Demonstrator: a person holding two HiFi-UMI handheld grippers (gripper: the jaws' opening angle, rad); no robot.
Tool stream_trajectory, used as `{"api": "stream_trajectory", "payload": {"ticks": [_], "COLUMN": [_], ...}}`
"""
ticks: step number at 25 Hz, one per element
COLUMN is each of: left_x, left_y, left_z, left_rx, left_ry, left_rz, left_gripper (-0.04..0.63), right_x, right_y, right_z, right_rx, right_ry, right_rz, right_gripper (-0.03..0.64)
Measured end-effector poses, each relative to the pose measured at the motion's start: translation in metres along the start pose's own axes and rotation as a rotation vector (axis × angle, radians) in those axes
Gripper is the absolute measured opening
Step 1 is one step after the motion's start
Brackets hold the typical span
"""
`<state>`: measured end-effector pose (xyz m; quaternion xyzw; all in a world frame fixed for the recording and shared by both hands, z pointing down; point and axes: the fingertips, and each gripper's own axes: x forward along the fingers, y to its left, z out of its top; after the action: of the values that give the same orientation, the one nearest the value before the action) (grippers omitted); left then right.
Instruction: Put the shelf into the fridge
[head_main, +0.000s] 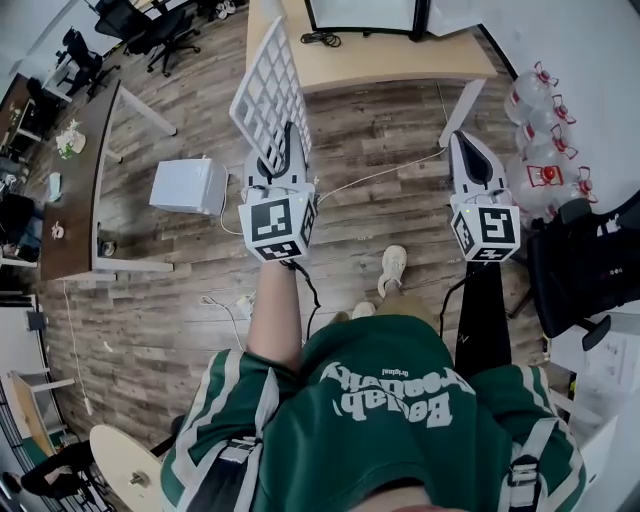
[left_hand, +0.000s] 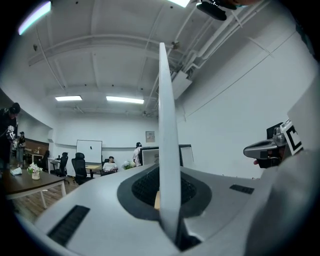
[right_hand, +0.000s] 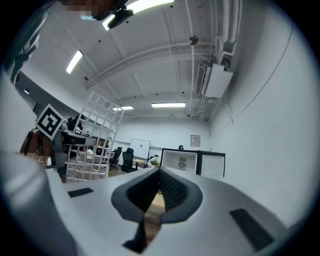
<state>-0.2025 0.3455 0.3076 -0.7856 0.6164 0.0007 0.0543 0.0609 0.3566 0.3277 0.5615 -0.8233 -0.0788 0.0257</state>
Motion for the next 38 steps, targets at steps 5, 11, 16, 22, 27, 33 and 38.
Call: {"api": "stream_trajectory", "payload": {"ticks": [5,11,16,22,27,33,38], "left_x": [0.041,0.092,0.134,0.18,0.21,0.24,0.258], "left_y": [0.003,0.002,-0.002,-0.004,-0.009,-0.013,-0.017], "left_z": [-0.004,-0.005,-0.01,-0.016,-0.018,-0.017,-0.019], "left_rx": [-0.017,0.013,0.015,0.033,0.045,0.042,0.053], "left_ry": [0.0,-0.007,0.008,0.029,0.026,0.02,0.019], "left_rz": [0.02,0.039,0.056,0.085,0.104,0.108,0.097], "left_gripper": [0.021,0.021,0.021,0.021,0.021,0.021,0.021], "right_x": [0.034,0.081,0.121,0.166,0.193,0.215,0.232], "right_y": [-0.023,-0.051,-0.08,-0.107,-0.124,-0.138,-0.144], "right_z": [-0.005,-0.01,-0.015,-0.022,-0.024,-0.023,-0.025], "right_rx": [-0.004,0.009,0.029,0.039,0.036,0.011,0.015], "right_ry": [-0.009,-0.025,-0.031,-0.039,-0.055,-0.073,-0.08], "right_rz": [0.011,0.026,0.044,0.076,0.104,0.126,0.133], "right_gripper": [0.003,0.003,0.003,0.003,0.003,0.003,0.003]}}
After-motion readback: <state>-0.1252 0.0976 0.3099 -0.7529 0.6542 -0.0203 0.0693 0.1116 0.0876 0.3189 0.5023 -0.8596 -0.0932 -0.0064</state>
